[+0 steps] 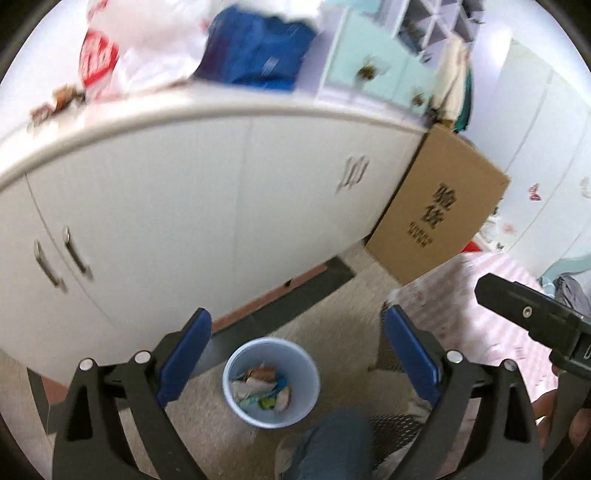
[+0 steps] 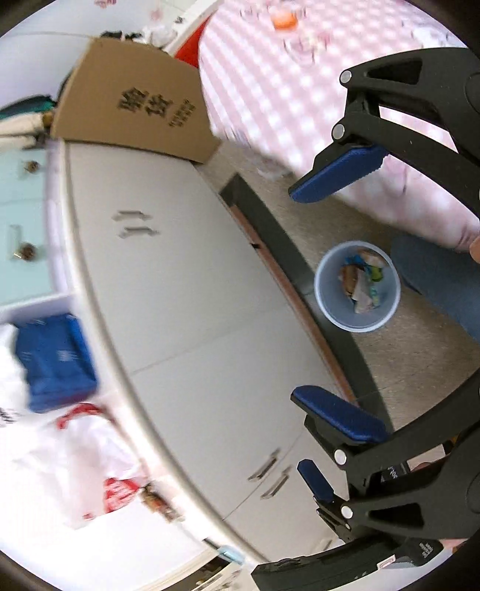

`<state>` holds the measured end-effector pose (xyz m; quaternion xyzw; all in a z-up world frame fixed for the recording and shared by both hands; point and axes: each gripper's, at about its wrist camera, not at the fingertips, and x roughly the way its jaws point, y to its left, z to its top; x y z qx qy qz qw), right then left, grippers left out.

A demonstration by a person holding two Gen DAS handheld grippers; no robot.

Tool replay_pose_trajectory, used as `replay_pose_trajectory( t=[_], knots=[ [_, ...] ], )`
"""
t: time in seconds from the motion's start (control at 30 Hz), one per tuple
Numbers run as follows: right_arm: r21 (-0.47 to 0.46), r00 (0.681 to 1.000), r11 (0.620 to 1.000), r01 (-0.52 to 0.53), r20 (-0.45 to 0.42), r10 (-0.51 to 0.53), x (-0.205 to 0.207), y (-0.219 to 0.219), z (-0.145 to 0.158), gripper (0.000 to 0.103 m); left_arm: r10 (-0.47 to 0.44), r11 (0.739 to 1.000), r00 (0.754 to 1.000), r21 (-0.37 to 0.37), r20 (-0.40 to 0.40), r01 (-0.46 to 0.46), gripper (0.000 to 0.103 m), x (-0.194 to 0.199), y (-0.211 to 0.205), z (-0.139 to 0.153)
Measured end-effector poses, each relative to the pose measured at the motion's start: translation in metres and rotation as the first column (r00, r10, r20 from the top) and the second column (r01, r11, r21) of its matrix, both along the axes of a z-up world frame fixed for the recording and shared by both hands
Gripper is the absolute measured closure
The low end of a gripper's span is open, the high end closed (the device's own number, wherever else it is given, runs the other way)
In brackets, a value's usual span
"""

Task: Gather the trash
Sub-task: 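Move both tools back to the table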

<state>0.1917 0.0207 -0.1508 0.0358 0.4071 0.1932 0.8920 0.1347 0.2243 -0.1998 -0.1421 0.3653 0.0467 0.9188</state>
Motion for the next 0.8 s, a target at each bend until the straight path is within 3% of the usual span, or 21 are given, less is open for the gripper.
replay_pose_trajectory(
  t=[0.17, 0.4, 0.8],
  knots=[
    [0.020, 0.997, 0.999, 0.043, 0.068, -0.044, -0.021, -0.047, 0.032, 0.006, -0.057, 0.996, 0.996, 0.066, 0.066, 0.052, 0.010, -0.010, -0.046, 0.035],
    [0.063, 0.977, 0.991, 0.115, 0.171, -0.124, -0.059, -0.118, 0.070, 0.006, -0.176, 0.984, 0.973, 0.058, 0.146, 0.170, 0.010, -0.017, -0.115, 0.070],
    [0.097, 0.908, 0.930, 0.354, 0.203, -0.366, -0.104, -0.269, 0.072, 0.006, -0.425, 0.905, 0.889, 0.114, 0.173, 0.410, 0.010, -0.001, -0.244, 0.083]
  ],
)
